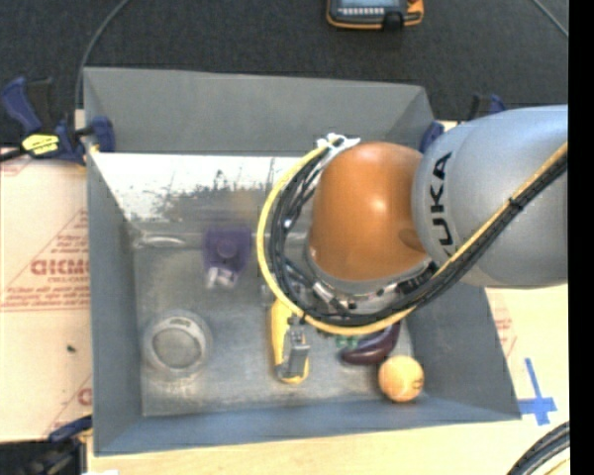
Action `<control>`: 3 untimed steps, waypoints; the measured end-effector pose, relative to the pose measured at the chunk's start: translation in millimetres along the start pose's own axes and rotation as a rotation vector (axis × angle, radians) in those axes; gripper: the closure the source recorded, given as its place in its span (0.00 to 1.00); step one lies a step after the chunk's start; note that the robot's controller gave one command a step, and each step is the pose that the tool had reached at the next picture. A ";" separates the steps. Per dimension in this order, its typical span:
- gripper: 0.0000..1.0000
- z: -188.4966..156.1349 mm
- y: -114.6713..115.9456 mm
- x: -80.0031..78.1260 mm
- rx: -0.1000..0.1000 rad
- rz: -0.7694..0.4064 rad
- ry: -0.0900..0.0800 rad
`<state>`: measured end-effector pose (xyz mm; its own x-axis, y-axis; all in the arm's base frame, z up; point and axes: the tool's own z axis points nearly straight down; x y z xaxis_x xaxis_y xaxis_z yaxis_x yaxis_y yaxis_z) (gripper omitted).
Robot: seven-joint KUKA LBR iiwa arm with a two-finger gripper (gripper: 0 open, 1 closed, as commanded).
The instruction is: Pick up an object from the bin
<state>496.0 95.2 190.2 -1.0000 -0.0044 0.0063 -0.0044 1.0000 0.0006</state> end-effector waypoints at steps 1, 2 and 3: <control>0.00 -4.3 -0.1 -2.0 -0.001 0.004 -0.009; 0.00 117.1 115.4 -54.7 0.032 -0.158 0.029; 0.00 113.2 -11.7 -41.9 -0.004 -0.287 -0.033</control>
Offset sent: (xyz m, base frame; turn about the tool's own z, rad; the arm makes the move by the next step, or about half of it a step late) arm 0.0530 0.1270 -0.1202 -0.1473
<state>537.3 83.8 76.7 -0.9574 -0.2876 -0.0268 -0.2878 0.9577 0.0018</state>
